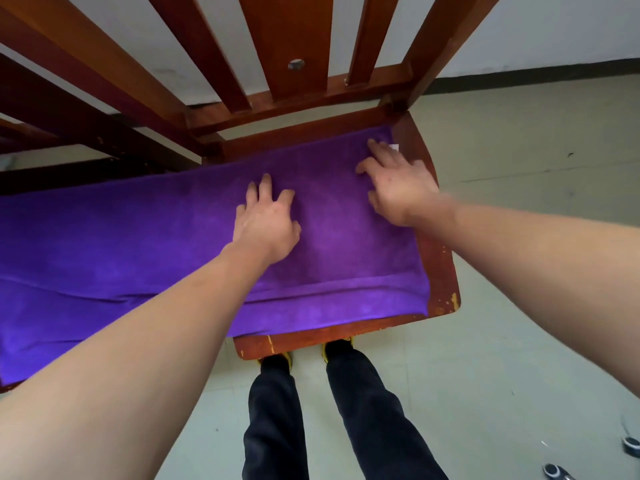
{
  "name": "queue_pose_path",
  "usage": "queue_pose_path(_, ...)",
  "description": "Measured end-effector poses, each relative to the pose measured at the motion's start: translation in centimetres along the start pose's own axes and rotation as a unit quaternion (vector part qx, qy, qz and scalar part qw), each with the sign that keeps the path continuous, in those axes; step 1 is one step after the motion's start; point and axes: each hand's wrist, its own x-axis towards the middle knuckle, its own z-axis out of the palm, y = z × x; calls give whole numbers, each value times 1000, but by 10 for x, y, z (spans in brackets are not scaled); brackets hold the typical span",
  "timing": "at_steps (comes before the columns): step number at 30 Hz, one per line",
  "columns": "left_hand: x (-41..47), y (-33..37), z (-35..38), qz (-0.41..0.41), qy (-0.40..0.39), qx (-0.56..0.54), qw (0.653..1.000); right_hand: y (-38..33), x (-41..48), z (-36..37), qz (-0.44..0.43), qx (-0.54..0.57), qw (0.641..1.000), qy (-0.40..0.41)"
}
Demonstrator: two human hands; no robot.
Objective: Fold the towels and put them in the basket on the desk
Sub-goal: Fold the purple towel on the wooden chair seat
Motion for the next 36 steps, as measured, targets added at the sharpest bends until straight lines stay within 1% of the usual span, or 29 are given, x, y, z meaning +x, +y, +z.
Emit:
queue_pose_path(2, -1, 2, -5, -5, -3, -6, 1000, 9, 0, -8, 35, 23, 999, 5)
queue_pose_path(5, -20, 8, -5, 2, 77, -41, 996, 18, -22, -5, 90, 73, 989, 96)
queue_pose_path(6, -31, 10, -1, 6, 98, -61, 993, 19, -36, 1, 104, 96, 983, 119)
queue_pose_path(7, -44, 12, 5, 10, 103, -79, 992, 19, -51, 10, 122, 124, 976, 131)
queue_pose_path(8, -57, 13, 12, 14, 93, -90, 991, 18, -68, 20, 147, 159, 967, 133)
queue_pose_path(10, -83, 11, 32, 15, 44, -89, 995, 12, -100, 41, 227, 237, 937, 116)
queue_pose_path(12, -106, 6, 53, 8, -28, -50, 998, 7, -129, 65, 312, 279, 906, 68)
queue_pose_path(14, -123, -4, 74, 0, -91, 16, 996, -1, -154, 87, 364, 296, 883, 10)
queue_pose_path(15, -128, -10, 83, 2, -101, 46, 994, -4, -161, 96, 382, 306, 872, -10)
queue_pose_path(17, -134, -21, 96, 18, -90, 89, 992, -10, -169, 112, 389, 335, 858, -22)
queue_pose_path(20, -134, -28, 103, 54, -81, 136, 986, -13, -168, 127, 395, 396, 829, 3)
queue_pose_path(22, -136, -28, 105, 55, -91, 137, 985, -12, -168, 131, 412, 431, 802, 29)
queue_pose_path(24, -137, -27, 109, 35, -118, 92, 988, -6, -170, 133, 421, 441, 792, 45)
queue_pose_path(26, -139, -26, 116, 24, -156, 5, 988, 0, -175, 132, 430, 416, 800, 41)
queue_pose_path(28, -140, -25, 119, 14, -177, -83, 981, 2, -181, 123, 447, 384, 807, 30)
queue_pose_path(30, -141, -27, 117, -17, -157, -153, 976, 1, -186, 112, 451, 340, 825, 12)
queue_pose_path(32, -141, -32, 110, -53, -108, -194, 973, -3, -189, 102, 430, 271, 861, 0)
queue_pose_path(34, -143, -51, 102, -81, -68, -206, 973, -21, -188, 93, 374, 197, 906, 20)
queue_pose_path(36, -145, -73, 97, -103, -40, -204, 973, -47, -179, 84, 300, 151, 941, 37)
